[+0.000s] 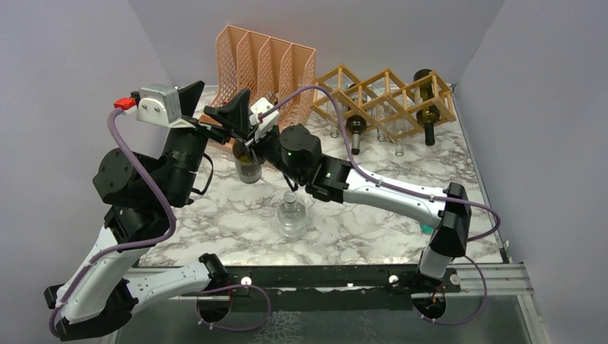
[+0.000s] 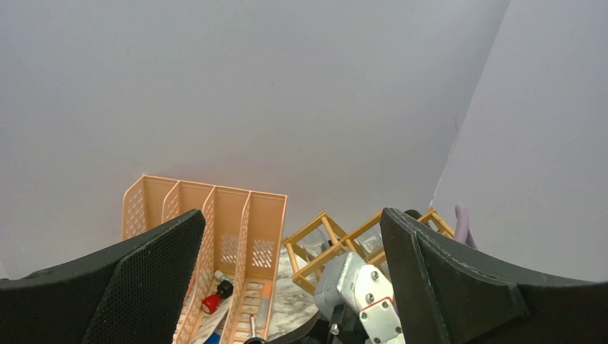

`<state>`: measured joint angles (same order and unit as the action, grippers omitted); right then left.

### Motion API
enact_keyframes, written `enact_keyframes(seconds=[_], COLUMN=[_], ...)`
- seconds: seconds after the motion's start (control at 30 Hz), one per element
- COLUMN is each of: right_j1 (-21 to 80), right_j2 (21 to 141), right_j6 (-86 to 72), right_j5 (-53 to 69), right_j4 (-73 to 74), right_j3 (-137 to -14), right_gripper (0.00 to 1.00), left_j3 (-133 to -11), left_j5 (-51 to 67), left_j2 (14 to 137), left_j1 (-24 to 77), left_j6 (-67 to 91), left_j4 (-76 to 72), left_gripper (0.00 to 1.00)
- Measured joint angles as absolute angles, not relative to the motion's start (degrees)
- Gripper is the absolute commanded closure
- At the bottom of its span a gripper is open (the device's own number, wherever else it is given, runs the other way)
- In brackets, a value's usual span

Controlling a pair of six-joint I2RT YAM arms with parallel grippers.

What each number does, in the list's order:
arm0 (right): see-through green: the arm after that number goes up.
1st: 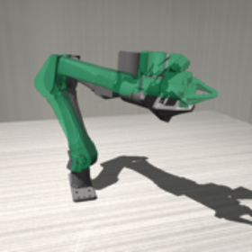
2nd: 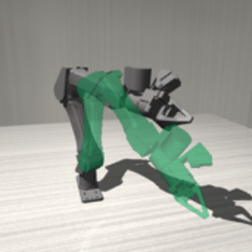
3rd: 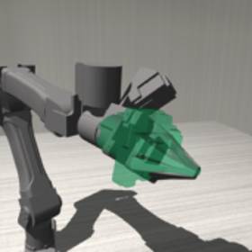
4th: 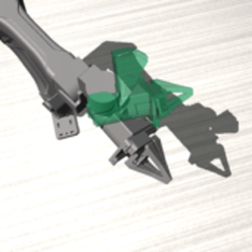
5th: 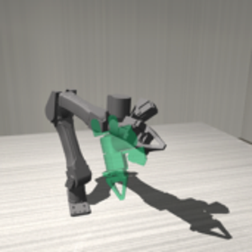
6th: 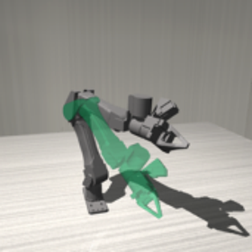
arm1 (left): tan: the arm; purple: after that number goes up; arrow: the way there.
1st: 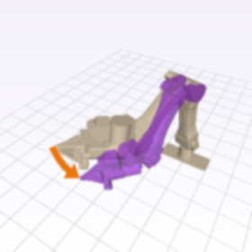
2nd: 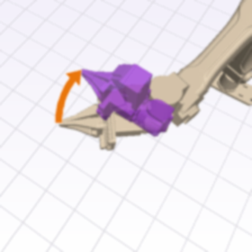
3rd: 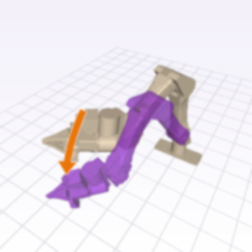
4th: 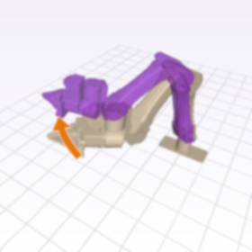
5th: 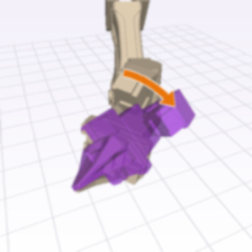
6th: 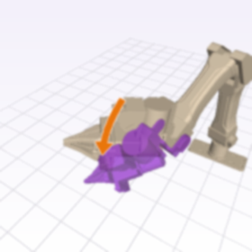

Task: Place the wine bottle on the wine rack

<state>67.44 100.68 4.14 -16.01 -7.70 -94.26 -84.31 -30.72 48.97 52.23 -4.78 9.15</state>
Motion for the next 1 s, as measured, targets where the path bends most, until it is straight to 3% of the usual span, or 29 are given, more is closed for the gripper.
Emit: enact_keyframes(seconds=[0.53, 1.0], right_j1=[63.9, 61.9], right_j2=[89.1, 69.2], right_j6=[4.2, -4.3], right_j5=[-35.6, -44.4], right_j4=[-3.7, 10.7], right_j3=[-84.4, -74.3], right_gripper=[0.99, 0.99], left_j3=[-83.2, -67.6], left_j5=[-30.7, -25.5], left_j2=[48.9, 55.1], left_j1=[52.2, 52.2], left_j6=[-3.9, 1.1], left_j4=[8.9, 5.4], left_gripper=[0.02, 0.01])
